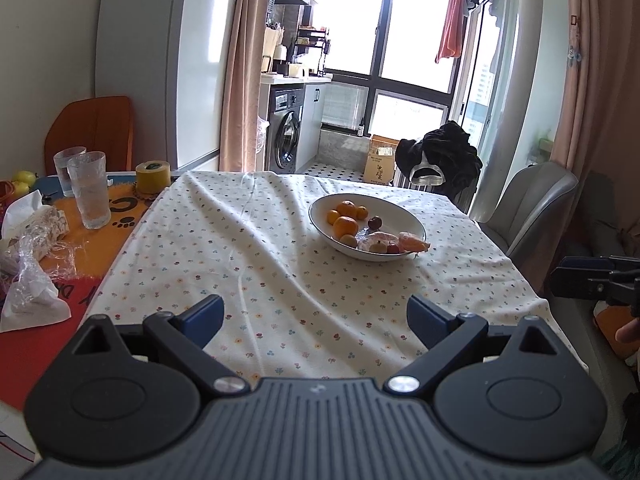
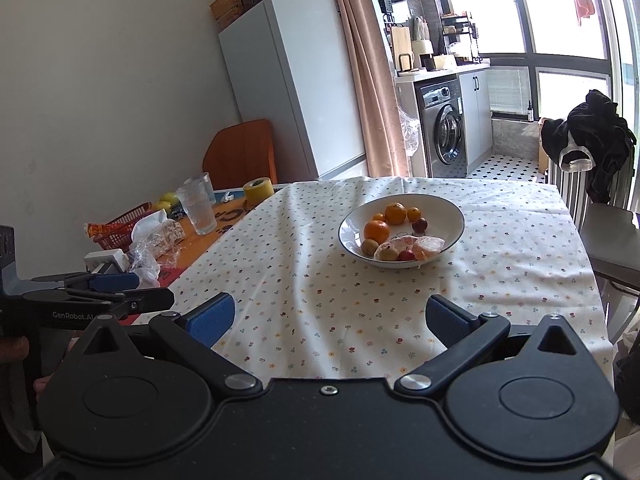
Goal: Organize fruits
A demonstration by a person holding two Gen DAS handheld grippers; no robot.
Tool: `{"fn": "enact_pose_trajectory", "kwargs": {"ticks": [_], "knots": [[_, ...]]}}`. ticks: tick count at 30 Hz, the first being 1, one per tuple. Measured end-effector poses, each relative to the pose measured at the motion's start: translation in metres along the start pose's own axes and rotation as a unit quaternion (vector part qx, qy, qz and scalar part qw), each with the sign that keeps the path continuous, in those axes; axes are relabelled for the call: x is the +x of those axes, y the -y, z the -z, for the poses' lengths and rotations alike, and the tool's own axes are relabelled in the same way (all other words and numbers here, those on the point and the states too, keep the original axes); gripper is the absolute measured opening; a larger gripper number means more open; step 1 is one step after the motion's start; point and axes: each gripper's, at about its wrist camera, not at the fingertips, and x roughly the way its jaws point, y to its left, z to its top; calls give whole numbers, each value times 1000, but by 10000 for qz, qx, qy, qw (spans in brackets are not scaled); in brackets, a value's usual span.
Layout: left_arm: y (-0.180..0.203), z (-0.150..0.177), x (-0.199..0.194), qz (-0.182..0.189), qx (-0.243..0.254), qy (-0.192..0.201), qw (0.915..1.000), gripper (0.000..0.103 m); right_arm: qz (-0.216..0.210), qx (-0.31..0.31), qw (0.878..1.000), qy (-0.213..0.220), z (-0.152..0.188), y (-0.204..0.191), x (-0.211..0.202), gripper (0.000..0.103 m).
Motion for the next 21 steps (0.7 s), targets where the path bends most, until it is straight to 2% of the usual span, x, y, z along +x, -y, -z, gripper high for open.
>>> {"fn": "enact_pose_trajectory", "kwargs": {"ticks": [21], "knots": [[9, 2, -4, -1, 177, 10, 9998, 97, -75, -21, 10000, -38, 5, 0, 3, 103]]}}
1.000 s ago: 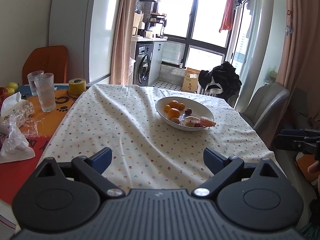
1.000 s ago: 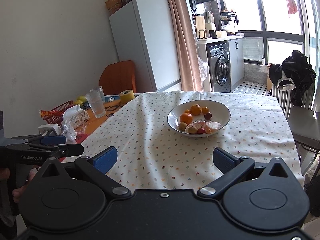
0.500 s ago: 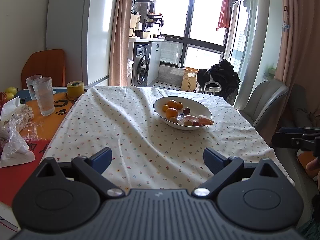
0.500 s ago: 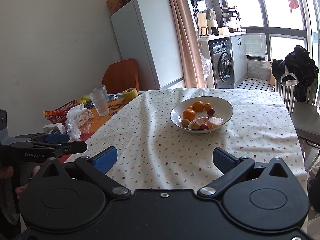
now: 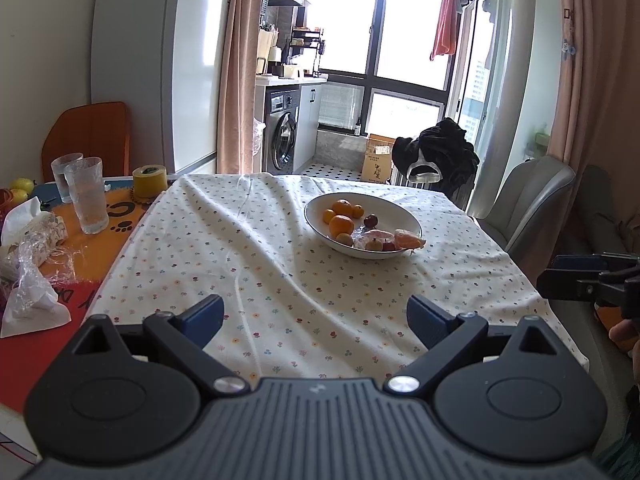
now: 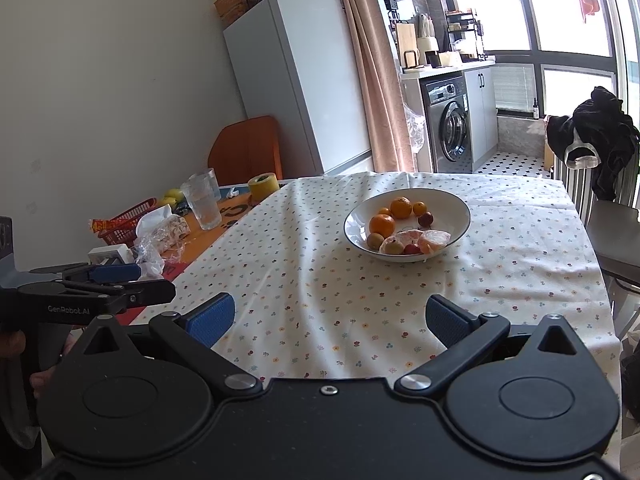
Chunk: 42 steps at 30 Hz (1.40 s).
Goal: Organize fruits
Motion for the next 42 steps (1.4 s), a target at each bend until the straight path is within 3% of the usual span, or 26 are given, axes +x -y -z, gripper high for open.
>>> {"fn": "enact_pose_trajectory", "kwargs": {"ticks": [42], "knots": [[-4, 4, 5, -50, -4, -3, 10000, 97, -10, -188, 9998, -31, 2, -8, -4, 103]]}}
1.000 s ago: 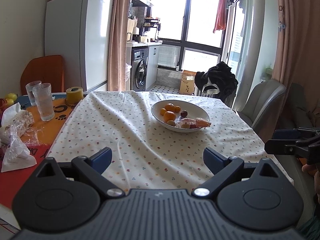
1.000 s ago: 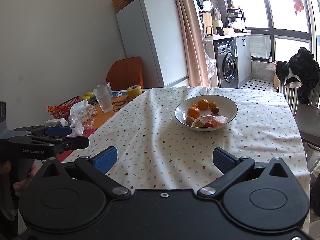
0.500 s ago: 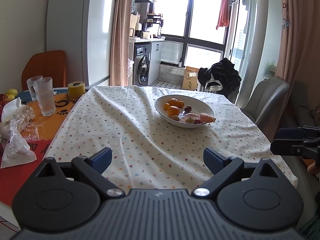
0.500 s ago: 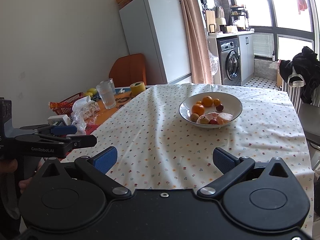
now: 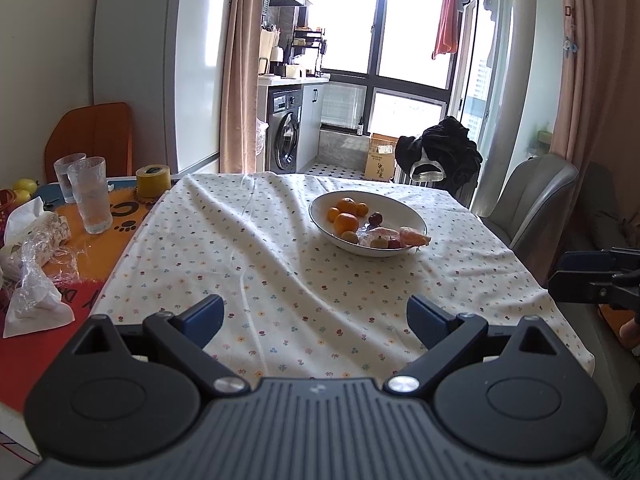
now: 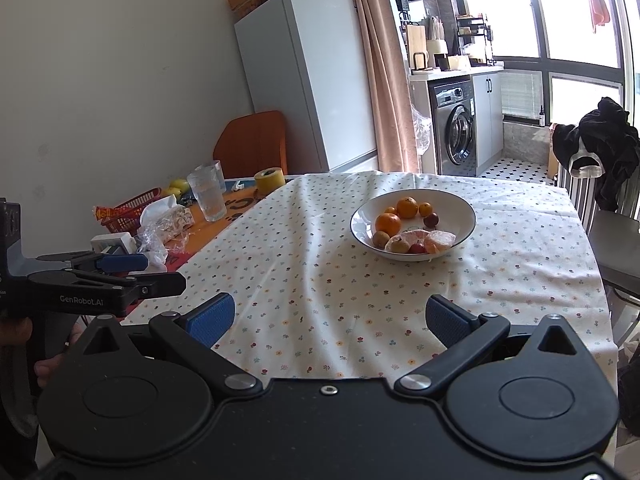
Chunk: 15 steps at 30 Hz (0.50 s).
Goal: Organize fruits
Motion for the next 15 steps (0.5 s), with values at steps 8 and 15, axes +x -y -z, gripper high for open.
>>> {"fn": "enact_pose_trajectory", "kwargs": {"ticks": [8, 15], "knots": [[1, 1, 1, -32, 5, -2, 10000, 97, 9, 12, 10000, -20, 0, 2, 1, 103], [3, 2, 1, -4, 60, -9, 10000, 97, -13, -4, 10000, -62, 1, 1, 4, 103]]}}
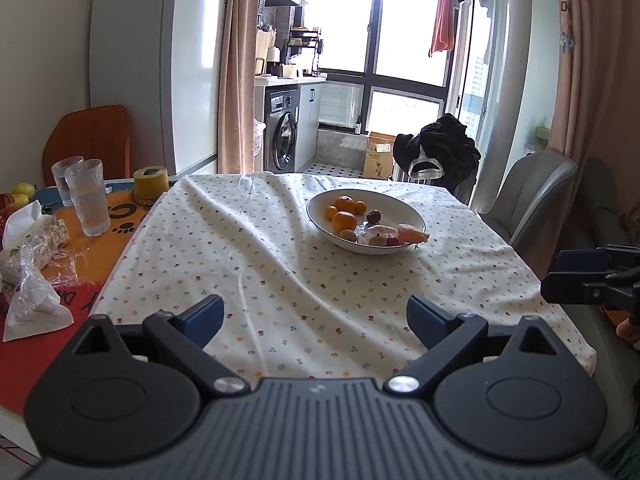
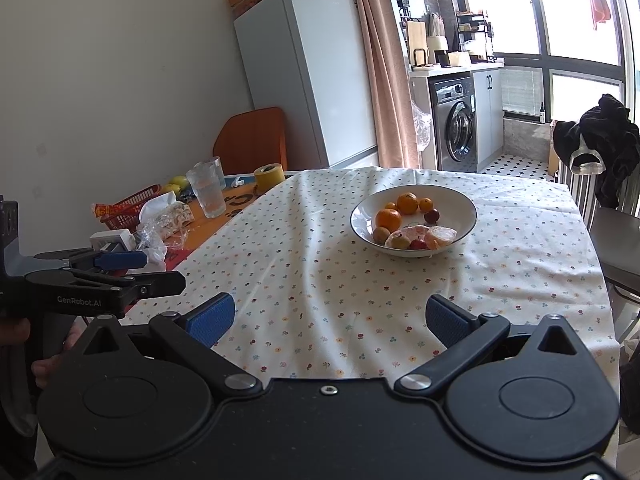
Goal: Organize fruits
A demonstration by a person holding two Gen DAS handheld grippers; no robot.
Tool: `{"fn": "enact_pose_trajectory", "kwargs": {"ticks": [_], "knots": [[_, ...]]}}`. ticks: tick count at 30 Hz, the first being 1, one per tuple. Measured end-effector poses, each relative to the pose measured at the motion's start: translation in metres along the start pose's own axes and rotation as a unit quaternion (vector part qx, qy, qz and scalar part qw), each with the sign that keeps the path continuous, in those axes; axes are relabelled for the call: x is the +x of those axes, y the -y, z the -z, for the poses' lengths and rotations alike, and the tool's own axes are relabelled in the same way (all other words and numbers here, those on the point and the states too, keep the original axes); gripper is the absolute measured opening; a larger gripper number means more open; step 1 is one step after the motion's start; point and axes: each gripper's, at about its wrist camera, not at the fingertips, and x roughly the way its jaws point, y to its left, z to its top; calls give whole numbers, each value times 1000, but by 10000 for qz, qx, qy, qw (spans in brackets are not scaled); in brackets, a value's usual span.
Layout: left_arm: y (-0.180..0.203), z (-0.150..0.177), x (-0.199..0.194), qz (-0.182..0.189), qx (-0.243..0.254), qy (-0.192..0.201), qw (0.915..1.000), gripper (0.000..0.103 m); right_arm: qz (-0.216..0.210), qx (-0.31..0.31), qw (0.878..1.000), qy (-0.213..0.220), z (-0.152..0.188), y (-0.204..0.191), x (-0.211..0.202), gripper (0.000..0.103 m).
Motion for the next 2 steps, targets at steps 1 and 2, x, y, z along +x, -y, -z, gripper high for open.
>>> {"fn": "enact_pose_trajectory", "kwargs": {"ticks": [1, 2], "knots": [[0, 0, 1, 3, -8, -11, 10000, 97, -1, -1, 10000, -2, 0, 0, 0, 103], [0, 0, 1, 11, -8, -21, 10000, 97, -4, -3, 10000, -5, 0, 0, 0, 103]]}}
